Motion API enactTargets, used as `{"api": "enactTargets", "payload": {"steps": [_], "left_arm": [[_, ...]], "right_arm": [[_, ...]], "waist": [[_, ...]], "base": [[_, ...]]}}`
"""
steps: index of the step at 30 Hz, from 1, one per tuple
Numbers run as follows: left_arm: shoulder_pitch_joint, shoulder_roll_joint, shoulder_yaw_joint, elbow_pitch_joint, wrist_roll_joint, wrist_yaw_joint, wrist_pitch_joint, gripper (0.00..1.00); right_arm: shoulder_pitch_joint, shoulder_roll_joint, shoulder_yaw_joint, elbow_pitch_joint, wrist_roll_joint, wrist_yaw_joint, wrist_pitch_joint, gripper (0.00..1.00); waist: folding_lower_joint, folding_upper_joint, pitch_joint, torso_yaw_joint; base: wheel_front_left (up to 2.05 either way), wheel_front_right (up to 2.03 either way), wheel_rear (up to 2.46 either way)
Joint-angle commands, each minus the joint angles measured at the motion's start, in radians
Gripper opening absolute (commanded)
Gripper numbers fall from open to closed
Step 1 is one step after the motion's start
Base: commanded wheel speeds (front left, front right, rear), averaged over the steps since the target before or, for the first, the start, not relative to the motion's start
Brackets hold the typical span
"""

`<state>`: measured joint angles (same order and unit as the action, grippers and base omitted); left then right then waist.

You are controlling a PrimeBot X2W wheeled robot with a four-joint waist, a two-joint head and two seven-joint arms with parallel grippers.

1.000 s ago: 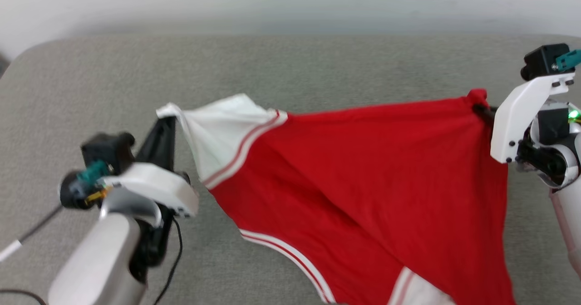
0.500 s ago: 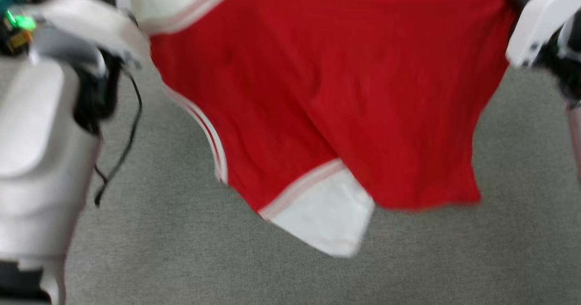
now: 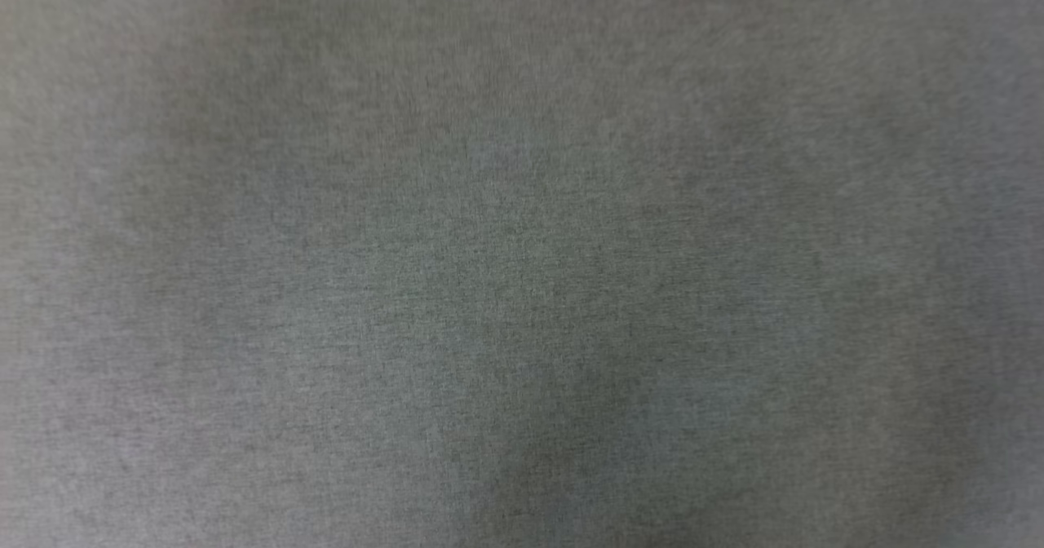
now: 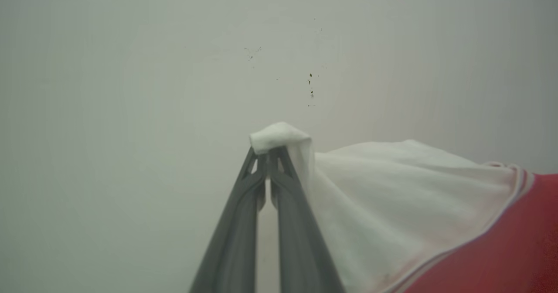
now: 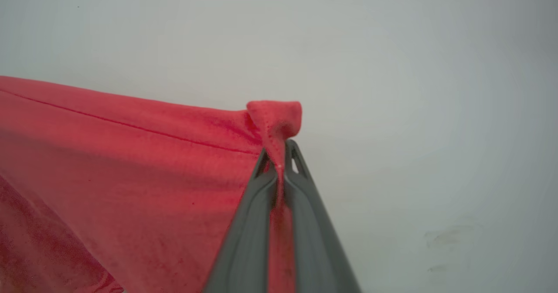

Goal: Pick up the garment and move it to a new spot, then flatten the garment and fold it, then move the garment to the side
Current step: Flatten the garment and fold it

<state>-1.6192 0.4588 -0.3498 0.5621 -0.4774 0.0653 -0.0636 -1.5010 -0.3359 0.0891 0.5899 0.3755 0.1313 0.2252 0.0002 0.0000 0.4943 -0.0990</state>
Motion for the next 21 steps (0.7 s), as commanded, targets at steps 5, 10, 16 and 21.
{"api": "enactTargets", "payload": {"steps": [5, 10, 16, 21], "left_arm": [[-0.084, -0.007, -0.013, 0.05, 0.014, -0.009, 0.011, 0.0], [-0.112, -0.028, -0.027, 0.118, 0.012, -0.022, 0.0, 0.0], [-0.066, -0.074, -0.024, 0.219, -0.03, -0.05, -0.05, 0.0], [-0.01, -0.099, -0.017, 0.305, -0.06, -0.081, -0.11, 0.0]], "right_arm": [[-0.096, -0.028, 0.036, 0.047, 0.013, -0.001, -0.026, 0.0], [-0.14, -0.018, 0.088, 0.12, 0.032, -0.001, -0.067, 0.0], [-0.154, 0.0, 0.176, 0.231, 0.068, -0.001, -0.113, 0.0], [-0.12, -0.003, 0.253, 0.311, 0.112, -0.001, -0.164, 0.0]], "waist": [[-0.0002, 0.0, 0.11, 0.02], [-0.0002, 0.0, 0.17, 0.03], [-0.0002, 0.0, 0.201, 0.044], [-0.0002, 0.0, 0.17, 0.056]], "base": [[0.0, 0.0, 0.0], [0.0, 0.0, 0.0], [0.0, 0.0, 0.0], [0.0, 0.0, 0.0]]}}
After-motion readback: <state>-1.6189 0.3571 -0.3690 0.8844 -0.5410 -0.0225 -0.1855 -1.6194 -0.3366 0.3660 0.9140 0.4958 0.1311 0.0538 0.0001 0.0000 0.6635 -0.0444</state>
